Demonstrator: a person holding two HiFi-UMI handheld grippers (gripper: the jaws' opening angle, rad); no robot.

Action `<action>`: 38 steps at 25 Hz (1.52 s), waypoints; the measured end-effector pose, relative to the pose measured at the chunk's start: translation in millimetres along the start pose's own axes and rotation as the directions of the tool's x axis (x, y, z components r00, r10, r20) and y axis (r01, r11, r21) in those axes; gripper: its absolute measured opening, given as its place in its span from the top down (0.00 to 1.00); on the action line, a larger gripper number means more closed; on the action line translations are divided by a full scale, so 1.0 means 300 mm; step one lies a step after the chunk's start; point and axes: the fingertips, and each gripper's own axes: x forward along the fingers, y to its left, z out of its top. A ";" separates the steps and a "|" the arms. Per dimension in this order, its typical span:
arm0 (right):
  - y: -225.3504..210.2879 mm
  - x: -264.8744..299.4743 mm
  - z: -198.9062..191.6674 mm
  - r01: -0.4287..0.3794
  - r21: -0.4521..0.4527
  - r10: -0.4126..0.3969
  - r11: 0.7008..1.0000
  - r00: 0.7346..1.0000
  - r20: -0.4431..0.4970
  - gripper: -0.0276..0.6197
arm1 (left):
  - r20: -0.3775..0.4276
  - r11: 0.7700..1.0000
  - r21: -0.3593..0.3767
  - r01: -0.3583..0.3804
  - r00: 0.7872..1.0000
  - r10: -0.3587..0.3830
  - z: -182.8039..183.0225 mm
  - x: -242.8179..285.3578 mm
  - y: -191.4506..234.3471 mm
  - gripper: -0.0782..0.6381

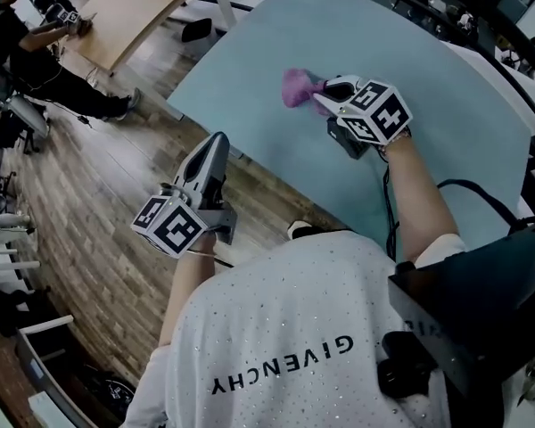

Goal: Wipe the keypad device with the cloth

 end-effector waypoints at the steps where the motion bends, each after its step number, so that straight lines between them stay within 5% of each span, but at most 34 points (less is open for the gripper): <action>1: 0.007 0.020 -0.048 -0.010 -0.003 0.010 1.000 0.999 -0.039 0.92 | 0.001 1.000 -0.002 -0.011 1.000 0.011 0.002 -0.009 0.008 0.89; 6: -0.021 0.069 -0.211 0.000 -0.035 -0.006 0.999 0.985 -0.173 0.92 | -0.018 1.000 0.000 -0.028 0.999 0.028 -0.002 -0.007 0.022 0.89; 12: -0.098 0.099 -0.257 0.051 -0.021 -0.054 0.998 0.981 -0.187 0.92 | -0.028 0.998 -0.014 -0.060 0.998 0.060 -0.033 -0.020 0.067 0.89; 18: -0.265 0.073 -0.275 0.207 -0.056 -0.214 0.977 0.956 -0.199 0.92 | -0.049 0.996 -0.023 -0.083 0.995 0.082 -0.034 -0.014 0.079 0.89; 26: -0.443 0.023 -0.330 0.371 0.032 -0.361 0.928 0.917 -0.168 0.92 | -0.049 0.991 -0.023 -0.131 0.990 0.129 -0.049 -0.031 0.116 0.89; 33: -0.555 -0.038 -0.352 0.534 0.183 -0.510 0.825 0.844 -0.164 0.92 | -0.059 0.990 -0.031 -0.136 0.989 0.134 -0.047 -0.026 0.124 0.89; 38: -0.623 -0.130 -0.336 0.565 0.502 -0.620 0.655 0.782 -0.071 0.92 | -0.054 0.991 -0.034 -0.129 0.990 0.127 -0.029 -0.020 0.143 0.89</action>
